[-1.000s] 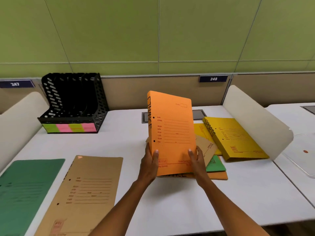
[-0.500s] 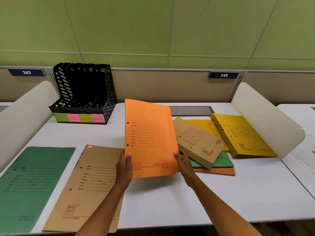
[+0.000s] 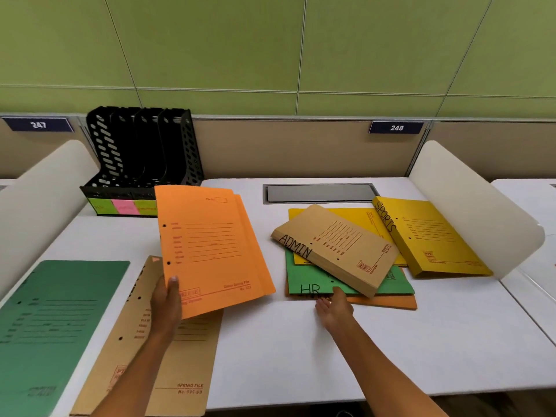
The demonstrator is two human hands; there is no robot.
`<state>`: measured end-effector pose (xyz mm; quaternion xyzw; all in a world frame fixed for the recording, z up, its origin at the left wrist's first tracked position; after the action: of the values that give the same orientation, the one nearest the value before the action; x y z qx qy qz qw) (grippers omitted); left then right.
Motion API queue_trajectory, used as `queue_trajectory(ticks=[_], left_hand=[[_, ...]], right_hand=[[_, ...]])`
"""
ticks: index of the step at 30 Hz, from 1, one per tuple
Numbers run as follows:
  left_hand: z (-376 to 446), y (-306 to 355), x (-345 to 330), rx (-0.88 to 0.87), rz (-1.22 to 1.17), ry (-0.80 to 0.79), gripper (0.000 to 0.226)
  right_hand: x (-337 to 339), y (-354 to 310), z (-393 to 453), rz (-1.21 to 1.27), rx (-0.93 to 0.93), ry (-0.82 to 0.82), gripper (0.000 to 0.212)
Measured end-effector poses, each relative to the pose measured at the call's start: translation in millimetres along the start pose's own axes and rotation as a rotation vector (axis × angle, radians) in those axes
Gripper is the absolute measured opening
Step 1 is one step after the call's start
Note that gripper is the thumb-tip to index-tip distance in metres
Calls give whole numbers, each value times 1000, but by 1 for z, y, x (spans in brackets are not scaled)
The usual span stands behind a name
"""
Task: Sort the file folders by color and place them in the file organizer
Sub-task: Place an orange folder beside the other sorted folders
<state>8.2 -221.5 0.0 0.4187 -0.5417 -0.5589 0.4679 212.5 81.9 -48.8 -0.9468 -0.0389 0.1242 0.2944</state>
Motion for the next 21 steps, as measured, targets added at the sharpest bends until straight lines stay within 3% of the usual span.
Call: queue_trajectory(ticks=[3, 6, 21], left_hand=[[2, -11, 4, 22, -6, 4, 37], [0, -16, 3, 34, 1, -1, 37], [-6, -3, -33, 89, -27, 7, 37]], right_hand=[[-12, -5, 5, 120, -59, -97, 63], [-22, -16, 11, 200, -98, -179, 72], [-82, -74, 61, 339, -126, -344, 57]])
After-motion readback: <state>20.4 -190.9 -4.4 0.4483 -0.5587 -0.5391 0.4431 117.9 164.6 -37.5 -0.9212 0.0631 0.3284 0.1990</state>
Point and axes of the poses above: each hand's wrist, its own z-axis towards the middle knuckle, its own x-axis out of the back of the hand, y = z × x, the point moved 4 cm from there along z, towards the middle knuckle, and after that the axes turned 10 degrees about -z, right-handed, at the moved point
